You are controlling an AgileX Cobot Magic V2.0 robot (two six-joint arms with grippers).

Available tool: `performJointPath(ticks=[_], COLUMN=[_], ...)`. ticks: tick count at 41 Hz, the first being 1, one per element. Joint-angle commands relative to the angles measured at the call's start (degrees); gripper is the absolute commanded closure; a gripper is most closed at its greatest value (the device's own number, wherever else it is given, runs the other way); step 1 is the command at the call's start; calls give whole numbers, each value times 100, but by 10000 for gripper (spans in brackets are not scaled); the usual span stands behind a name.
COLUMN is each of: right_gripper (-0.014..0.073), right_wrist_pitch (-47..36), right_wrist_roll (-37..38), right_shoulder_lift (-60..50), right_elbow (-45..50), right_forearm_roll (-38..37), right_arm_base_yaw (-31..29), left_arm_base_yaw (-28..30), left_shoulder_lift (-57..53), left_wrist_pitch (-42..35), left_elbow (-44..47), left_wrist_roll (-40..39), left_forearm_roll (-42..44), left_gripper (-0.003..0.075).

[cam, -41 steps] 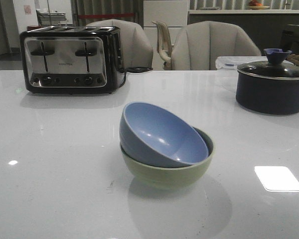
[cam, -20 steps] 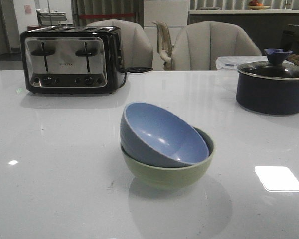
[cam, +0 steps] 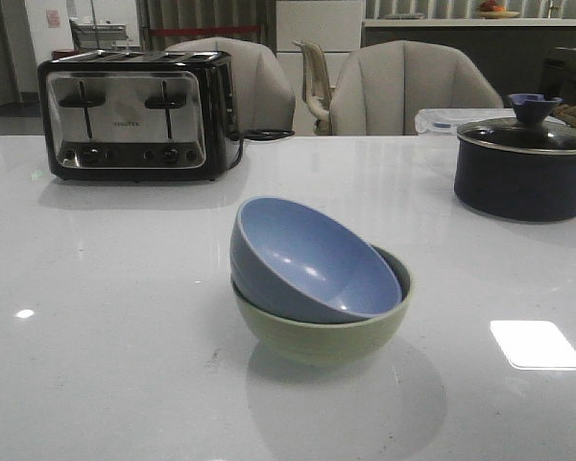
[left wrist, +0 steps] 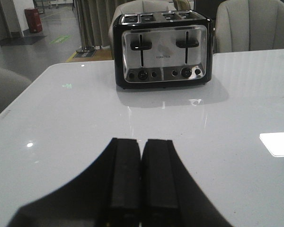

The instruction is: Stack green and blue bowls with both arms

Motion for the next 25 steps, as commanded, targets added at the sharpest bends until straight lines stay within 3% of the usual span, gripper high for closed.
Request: performJointPath(ticks=[1, 5, 25], right_gripper=[560, 560, 560], right_wrist_pitch=[-350, -350, -332], right_wrist_roll=[-29, -29, -29], right_shoulder_lift=[-8, -8, -8], right_elbow=[-159, -159, -159], right_forearm_roll=[-33, -33, -33], right_arm_base_yaw=[-1, -1, -1], left_arm_base_yaw=[20, 20, 20], left_shoulder_lift=[-70, -197, -187], left_wrist_pitch=[-1026, -1534, -1506], left_elbow=[137, 442, 426], left_wrist_roll=[-238, -513, -524], left_forearm_roll=[36, 36, 87], left_gripper=[619, 619, 619])
